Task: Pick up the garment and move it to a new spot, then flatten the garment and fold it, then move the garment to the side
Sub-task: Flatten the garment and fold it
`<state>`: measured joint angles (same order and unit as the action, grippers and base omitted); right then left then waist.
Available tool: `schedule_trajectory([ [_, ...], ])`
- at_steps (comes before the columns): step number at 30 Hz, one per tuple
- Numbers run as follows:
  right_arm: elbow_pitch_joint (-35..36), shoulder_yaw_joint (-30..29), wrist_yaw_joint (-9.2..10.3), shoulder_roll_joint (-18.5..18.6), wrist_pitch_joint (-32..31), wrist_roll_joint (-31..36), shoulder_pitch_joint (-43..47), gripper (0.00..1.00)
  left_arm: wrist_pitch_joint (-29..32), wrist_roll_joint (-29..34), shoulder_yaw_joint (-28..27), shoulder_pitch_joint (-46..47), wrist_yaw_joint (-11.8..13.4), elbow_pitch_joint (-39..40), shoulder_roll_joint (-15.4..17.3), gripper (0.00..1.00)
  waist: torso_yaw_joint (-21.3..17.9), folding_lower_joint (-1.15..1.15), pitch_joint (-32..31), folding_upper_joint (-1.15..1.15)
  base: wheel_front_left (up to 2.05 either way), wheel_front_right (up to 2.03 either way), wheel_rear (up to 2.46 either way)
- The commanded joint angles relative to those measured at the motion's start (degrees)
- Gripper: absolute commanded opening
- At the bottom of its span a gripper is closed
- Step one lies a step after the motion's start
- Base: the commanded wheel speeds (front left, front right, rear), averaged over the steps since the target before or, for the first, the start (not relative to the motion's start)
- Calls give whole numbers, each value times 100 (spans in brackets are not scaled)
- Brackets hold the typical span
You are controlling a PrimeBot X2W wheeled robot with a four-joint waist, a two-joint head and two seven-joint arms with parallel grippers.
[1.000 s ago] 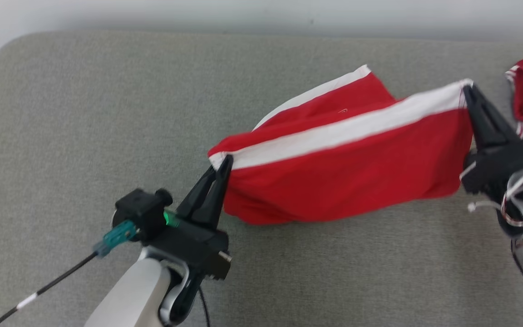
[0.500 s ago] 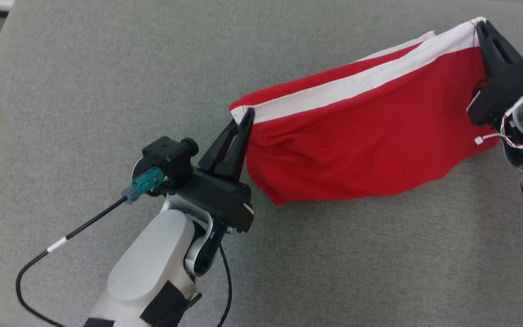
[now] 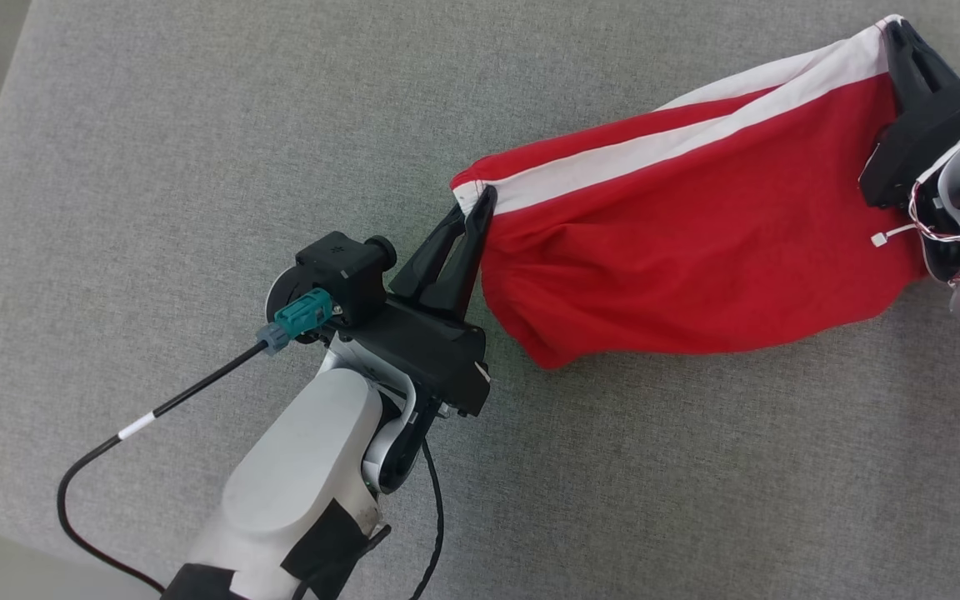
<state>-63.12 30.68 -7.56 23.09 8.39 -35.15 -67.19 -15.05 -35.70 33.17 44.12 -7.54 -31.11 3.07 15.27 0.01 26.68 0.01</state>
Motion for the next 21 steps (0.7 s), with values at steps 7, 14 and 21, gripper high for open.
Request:
schedule_trajectory([
  [7, -424, 146, 19, -132, 138, -112, -37, 100, -16, 277, -123, -42, 14, -77, -18, 100, -50, -1, -202, -1, 0, 0, 0],
  [14, -441, 342, 19, -49, 307, -327, 409, 100, -16, 767, -771, -580, 89, 176, -15, 100, -174, -1, -587, -1, 0, 0, 0],
  [21, -331, 465, 19, 48, 172, -721, 943, 100, -16, 1475, -1670, -1321, 232, 994, -18, 100, -240, -1, -830, -1, 0, 0, 0],
])
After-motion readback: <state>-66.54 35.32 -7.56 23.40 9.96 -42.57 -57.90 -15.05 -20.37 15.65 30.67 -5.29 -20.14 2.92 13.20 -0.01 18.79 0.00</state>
